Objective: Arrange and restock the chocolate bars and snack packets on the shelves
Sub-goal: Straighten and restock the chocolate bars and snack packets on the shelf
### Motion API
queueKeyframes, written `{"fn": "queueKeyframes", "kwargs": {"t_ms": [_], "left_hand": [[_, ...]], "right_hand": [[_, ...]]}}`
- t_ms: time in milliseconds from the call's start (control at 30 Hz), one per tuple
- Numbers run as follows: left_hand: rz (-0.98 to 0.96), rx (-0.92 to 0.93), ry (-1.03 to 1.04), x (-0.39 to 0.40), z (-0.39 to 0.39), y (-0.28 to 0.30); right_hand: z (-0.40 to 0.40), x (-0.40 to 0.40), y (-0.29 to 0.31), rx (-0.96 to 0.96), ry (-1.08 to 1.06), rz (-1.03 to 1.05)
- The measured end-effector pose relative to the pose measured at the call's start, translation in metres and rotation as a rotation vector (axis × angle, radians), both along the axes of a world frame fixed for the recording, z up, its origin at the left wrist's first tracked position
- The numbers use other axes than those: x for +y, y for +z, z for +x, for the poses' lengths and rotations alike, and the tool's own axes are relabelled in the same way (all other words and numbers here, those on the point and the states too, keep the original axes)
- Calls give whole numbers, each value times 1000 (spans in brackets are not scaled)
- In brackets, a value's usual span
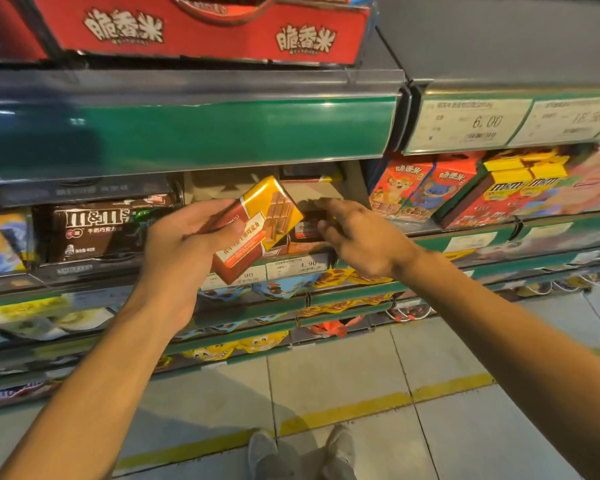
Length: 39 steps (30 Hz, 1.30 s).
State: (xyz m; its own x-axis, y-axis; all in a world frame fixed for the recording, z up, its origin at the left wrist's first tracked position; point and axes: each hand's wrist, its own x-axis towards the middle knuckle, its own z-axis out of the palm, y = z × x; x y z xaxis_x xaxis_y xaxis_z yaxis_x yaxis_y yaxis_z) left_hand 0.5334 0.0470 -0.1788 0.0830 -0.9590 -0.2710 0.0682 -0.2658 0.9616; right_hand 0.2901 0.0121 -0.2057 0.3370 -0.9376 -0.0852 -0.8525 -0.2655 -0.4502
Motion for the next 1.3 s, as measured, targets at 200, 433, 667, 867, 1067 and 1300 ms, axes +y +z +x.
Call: {"fn": "queueKeyframes", "kwargs": {"t_ms": [200, 433, 667, 867, 1067, 1300], "left_hand": [[-66, -108, -131, -10, -21, 3], [-123, -186, -203, -17, -50, -1], [-211, -611, -234, -8, -49, -24], [-329, -904, -313, 2, -50, -37], [-511, -952, -259, 1, -49, -49], [-554, -946, -242, -1, -49, -53]], "right_hand": [[7, 17, 17, -872, -217, 242], [-2, 14, 17, -920, -263, 197], [-16, 12, 10, -848, -561, 46], [-13, 7, 5, -758, -661, -97], [-3, 12, -6, -635, -632, -122], [1, 14, -10, -235, -518, -246]]}}
